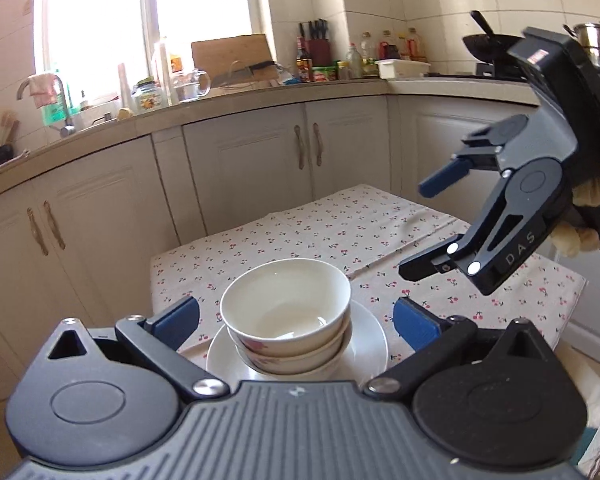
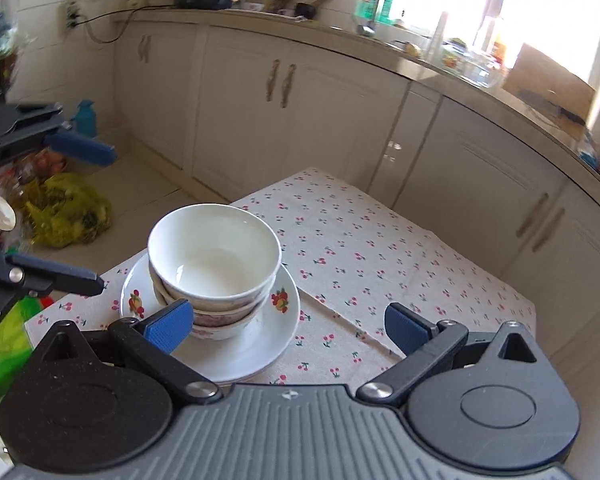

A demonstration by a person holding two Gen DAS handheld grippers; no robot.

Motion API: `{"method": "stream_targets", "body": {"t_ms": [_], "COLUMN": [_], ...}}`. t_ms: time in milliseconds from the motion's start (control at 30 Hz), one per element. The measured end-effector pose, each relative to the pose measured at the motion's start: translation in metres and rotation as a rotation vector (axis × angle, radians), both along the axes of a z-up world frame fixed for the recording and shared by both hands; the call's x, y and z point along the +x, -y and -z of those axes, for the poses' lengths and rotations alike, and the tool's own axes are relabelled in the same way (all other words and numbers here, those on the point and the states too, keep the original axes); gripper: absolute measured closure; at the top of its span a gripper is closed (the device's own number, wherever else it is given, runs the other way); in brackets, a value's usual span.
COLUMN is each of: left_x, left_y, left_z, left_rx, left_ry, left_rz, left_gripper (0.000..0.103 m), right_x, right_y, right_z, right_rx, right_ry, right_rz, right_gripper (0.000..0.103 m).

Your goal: Organize plates and bowls

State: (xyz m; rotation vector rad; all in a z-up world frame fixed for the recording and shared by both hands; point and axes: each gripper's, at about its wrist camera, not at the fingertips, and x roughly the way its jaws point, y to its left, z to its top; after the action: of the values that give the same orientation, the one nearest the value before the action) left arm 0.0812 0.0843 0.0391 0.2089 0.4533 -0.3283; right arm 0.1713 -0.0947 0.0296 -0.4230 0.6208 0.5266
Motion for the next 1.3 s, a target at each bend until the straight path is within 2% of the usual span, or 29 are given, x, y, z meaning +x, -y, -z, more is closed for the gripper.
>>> {"method": "stream_targets", "body": {"t_ms": [133, 233, 333, 433, 833, 1300], "left_x": [-0.015, -0.022, -0.033, -0.044, -0.067, -0.064], "left_y": [0.012, 0.021, 0.027, 0.031, 0.035, 0.036], "left_z": [0.009, 0.015, 0.018, 0.019, 0.011, 0.015], "left_rx": [-0.072, -0.115, -0.135, -0.125, -0.151, -0.166], "left_ry": [0.003, -0.023, -0.043, -0.050, -0.027, -0.047], "left_rz": [-0.202, -0.318, -0.375, -0.413, -0.436, -0.441], "left_gripper": [0.001, 0.001, 0.001, 0.001, 0.001, 0.001], "right_x": [-0.017, -0.036, -0.056, -0.075, -0.099, -0.099], "right_y": [0.012, 0.018, 0.022, 0.022, 0.019, 0.017], "right_z": [0.014, 0.023, 0.028, 0.026, 0.023, 0.024], "right_rx": [0.064, 0.097, 0.133, 0.125, 0.120, 0.106], "right_ry": [-0.038, -0.040, -0.043, -0.003, 0.047, 0.064], "right_rz": [0.171, 0.254, 0.290, 0.317, 0.331, 0.356], "right_gripper": [0.000, 0.000, 0.000, 0.000, 0.000, 0.000]}}
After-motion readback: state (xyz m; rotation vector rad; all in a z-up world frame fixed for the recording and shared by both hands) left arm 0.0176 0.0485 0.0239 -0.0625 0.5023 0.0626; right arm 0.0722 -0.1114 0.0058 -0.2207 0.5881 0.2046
